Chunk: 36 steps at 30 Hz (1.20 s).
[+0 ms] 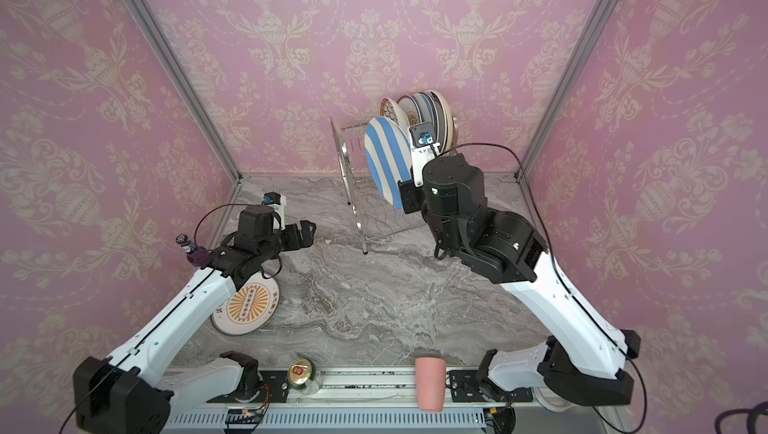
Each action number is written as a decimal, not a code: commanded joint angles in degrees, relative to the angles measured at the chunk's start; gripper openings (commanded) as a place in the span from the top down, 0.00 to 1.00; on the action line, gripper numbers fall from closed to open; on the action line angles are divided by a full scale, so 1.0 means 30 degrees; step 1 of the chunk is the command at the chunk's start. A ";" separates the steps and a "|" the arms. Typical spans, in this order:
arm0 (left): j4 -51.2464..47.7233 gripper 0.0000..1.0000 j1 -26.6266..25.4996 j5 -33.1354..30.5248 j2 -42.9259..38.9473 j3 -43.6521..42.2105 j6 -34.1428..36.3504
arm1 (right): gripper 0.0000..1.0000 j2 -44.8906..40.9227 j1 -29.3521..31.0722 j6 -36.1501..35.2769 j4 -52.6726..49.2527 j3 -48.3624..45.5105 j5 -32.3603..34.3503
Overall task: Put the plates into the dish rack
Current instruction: 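Carry the striped plate to the rack and lower it into the slots, then hold the striped plate in the rack and settle it against the other plates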
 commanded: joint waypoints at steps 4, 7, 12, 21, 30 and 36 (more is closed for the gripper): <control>-0.1176 0.01 0.1216 -0.0500 -0.1327 -0.1470 0.0000 | 1.00 0.2826 -0.0934 -0.3522 0.5304 0.2285 0.1673; -0.1408 0.01 0.1643 -0.0499 -0.1753 -0.2102 -0.0476 | 1.00 0.4273 -0.1482 -0.4109 0.6194 0.3294 0.1539; -0.1278 0.01 0.1913 -0.0665 -0.2535 -0.3314 -0.0936 | 1.00 0.6294 -0.2797 -0.4066 0.6244 0.4736 0.0911; -0.1476 0.01 0.2322 -0.0701 -0.2907 -0.4649 -0.1411 | 1.00 0.8585 -0.3816 -0.3984 0.7019 0.5568 0.0609; -0.1607 0.01 0.3231 -0.0405 -0.3069 -0.5181 -0.1533 | 1.00 0.9389 -0.4407 -0.3623 0.7217 0.5263 0.0393; -0.1654 0.01 0.3651 -0.0282 -0.3098 -0.5433 -0.1574 | 1.00 0.9824 -0.4938 -0.2764 0.6624 0.5451 -0.0314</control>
